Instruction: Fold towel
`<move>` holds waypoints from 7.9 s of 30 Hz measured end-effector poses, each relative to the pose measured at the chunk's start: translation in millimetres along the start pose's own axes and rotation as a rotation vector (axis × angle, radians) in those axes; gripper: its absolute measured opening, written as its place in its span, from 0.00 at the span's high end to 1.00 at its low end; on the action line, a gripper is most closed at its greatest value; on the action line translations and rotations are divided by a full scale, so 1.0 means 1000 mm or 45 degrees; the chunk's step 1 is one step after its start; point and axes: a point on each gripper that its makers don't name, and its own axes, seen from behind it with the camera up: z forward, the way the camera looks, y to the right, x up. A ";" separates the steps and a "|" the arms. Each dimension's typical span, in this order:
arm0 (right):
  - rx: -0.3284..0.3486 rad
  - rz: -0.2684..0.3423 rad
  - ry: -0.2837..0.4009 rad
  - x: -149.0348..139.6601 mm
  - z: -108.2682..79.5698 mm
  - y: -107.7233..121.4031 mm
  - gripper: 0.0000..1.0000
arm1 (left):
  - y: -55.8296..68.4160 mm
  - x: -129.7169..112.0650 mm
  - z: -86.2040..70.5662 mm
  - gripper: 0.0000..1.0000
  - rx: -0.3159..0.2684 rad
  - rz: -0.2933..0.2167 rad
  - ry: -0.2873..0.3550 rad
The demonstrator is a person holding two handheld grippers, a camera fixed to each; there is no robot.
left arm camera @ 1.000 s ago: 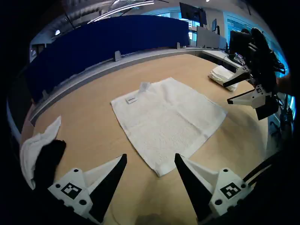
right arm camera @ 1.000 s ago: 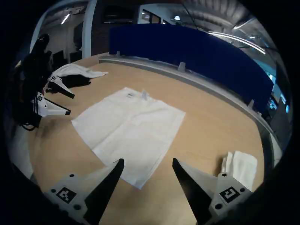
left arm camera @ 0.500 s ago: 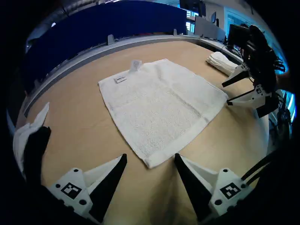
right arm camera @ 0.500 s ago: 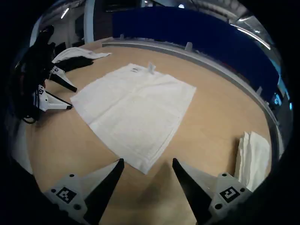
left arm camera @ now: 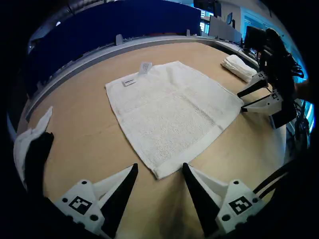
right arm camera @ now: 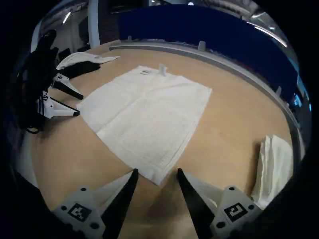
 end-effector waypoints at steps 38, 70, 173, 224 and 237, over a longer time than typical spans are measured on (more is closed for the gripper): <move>0.017 -0.034 0.025 0.026 -0.007 -0.004 0.82 | -0.002 0.006 -0.012 0.91 0.067 -0.057 -0.012; -0.009 -0.073 0.227 0.117 -0.085 0.002 0.82 | 0.003 0.071 -0.104 0.91 0.180 -0.168 0.139; -0.097 0.073 0.038 0.075 0.022 0.073 0.02 | -0.049 0.047 -0.005 0.13 0.179 -0.205 0.022; 0.053 -0.177 -0.080 0.057 0.032 0.061 0.78 | -0.029 -0.061 -0.100 0.13 0.414 -0.538 -0.024; 0.039 -0.188 -0.057 0.066 0.029 0.062 0.93 | -0.030 -0.063 -0.109 0.13 0.423 -0.544 -0.019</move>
